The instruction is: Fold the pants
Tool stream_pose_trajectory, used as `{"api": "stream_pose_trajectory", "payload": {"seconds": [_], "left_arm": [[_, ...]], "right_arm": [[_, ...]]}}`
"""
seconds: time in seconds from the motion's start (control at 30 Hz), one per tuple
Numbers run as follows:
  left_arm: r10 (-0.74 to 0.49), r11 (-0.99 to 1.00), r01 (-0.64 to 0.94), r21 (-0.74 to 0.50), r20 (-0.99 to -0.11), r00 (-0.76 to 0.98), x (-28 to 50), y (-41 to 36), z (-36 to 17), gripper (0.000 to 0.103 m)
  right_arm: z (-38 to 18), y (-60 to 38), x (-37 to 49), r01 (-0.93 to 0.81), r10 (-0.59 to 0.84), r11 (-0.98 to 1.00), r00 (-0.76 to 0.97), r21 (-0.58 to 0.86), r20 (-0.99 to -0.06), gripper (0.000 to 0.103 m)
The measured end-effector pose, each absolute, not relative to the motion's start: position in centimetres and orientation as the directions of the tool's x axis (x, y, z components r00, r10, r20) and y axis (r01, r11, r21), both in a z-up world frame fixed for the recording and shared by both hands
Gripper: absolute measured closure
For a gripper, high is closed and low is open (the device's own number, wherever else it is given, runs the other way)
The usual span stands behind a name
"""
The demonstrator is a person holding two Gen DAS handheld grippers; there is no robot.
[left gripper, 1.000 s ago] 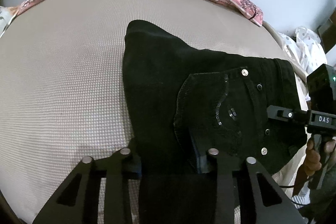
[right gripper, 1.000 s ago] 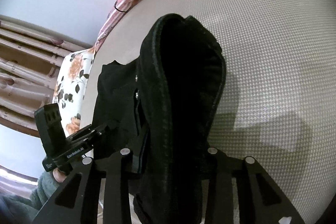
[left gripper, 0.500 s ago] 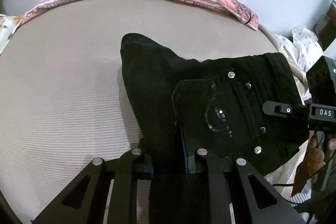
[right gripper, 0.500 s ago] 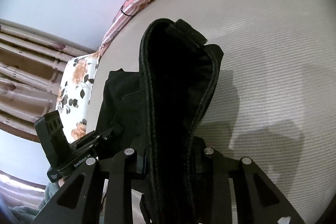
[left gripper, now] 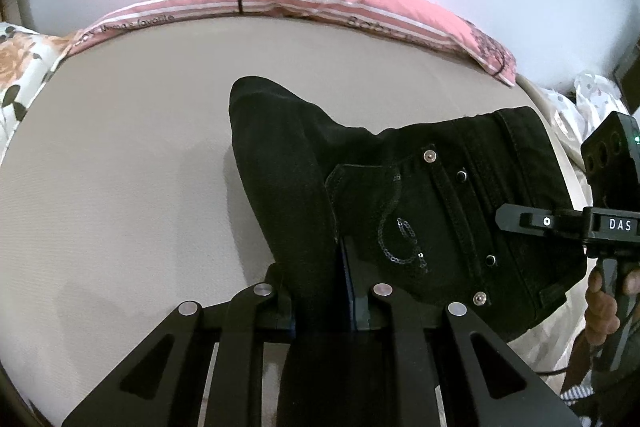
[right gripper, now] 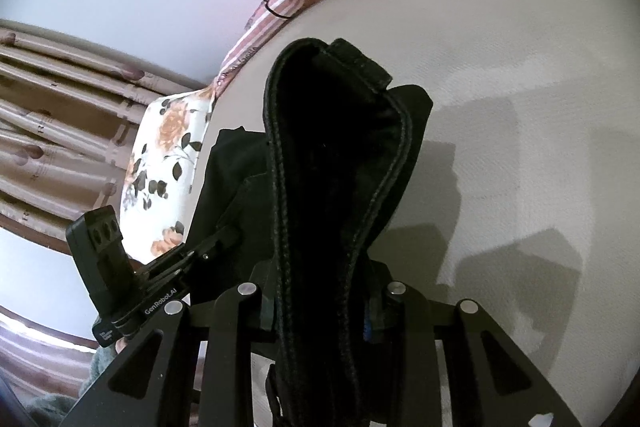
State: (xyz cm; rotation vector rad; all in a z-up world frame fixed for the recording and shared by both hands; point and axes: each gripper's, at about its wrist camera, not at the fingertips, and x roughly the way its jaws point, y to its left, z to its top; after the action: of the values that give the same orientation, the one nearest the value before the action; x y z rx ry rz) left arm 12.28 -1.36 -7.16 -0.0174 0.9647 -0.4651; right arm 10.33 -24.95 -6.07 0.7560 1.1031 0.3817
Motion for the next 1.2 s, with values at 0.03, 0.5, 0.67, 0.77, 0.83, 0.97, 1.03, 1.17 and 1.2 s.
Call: {"api": "stream_pose_trajectory", "payload": {"seconds": [0.03, 0.5, 0.67, 0.77, 0.83, 0.97, 1.03, 1.17, 1.2], "left_arm": [[-0.388, 0.903, 0.369, -0.219, -0.784, 0.484, 12.6, -1.2, -7.0, 0.086], [-0.364, 0.915, 0.362, -0.179, -0.753, 0.549, 19.9, -2.6, -5.6, 0.086], [-0.356, 0.92, 0.351, -0.176, -0.749, 0.559, 22.7, -3.3, -6.0, 0.086], [-0.356, 0.921, 0.343, -0.182, -0.749, 0.559, 24.2, -3.2, -6.0, 0.086], [-0.359, 0.921, 0.342, -0.187, -0.747, 0.56, 24.9, -3.1, -6.1, 0.086], [-0.336, 0.924, 0.35, -0.156, -0.766, 0.548, 26.5, -3.4, -7.6, 0.086], [-0.308, 0.933, 0.332, -0.138, -0.783, 0.54, 27.2, -3.2, -9.0, 0.084], [-0.288, 0.932, 0.348, -0.098, -0.782, 0.552, 27.1, -2.9, -10.7, 0.067], [-0.284, 0.932, 0.352, -0.089, -0.782, 0.555, 27.0, -2.9, -11.0, 0.064]], "right_arm": [[-6.0, -24.9, 10.7, 0.08, 0.624, 0.697, 0.422, 0.713, -0.657, 0.077], [-5.4, -26.3, 17.7, 0.088, 0.61, 0.696, 0.45, 0.713, -0.652, 0.077], [-5.6, -26.9, 20.5, 0.098, 0.597, 0.703, 0.457, 0.705, -0.659, 0.077], [-5.8, -27.3, 21.7, 0.102, 0.599, 0.698, 0.461, 0.709, -0.655, 0.077], [-6.0, -27.5, 22.2, 0.104, 0.6, 0.695, 0.464, 0.712, -0.652, 0.077], [-7.1, -27.8, 22.8, 0.121, 0.589, 0.699, 0.462, 0.705, -0.663, 0.077], [-7.9, -27.9, 22.9, 0.136, 0.561, 0.721, 0.46, 0.679, -0.688, 0.077], [-9.1, -28.2, 22.8, 0.151, 0.508, 0.768, 0.447, 0.622, -0.736, 0.068], [-9.5, -28.2, 22.6, 0.159, 0.486, 0.785, 0.441, 0.599, -0.754, 0.066]]}}
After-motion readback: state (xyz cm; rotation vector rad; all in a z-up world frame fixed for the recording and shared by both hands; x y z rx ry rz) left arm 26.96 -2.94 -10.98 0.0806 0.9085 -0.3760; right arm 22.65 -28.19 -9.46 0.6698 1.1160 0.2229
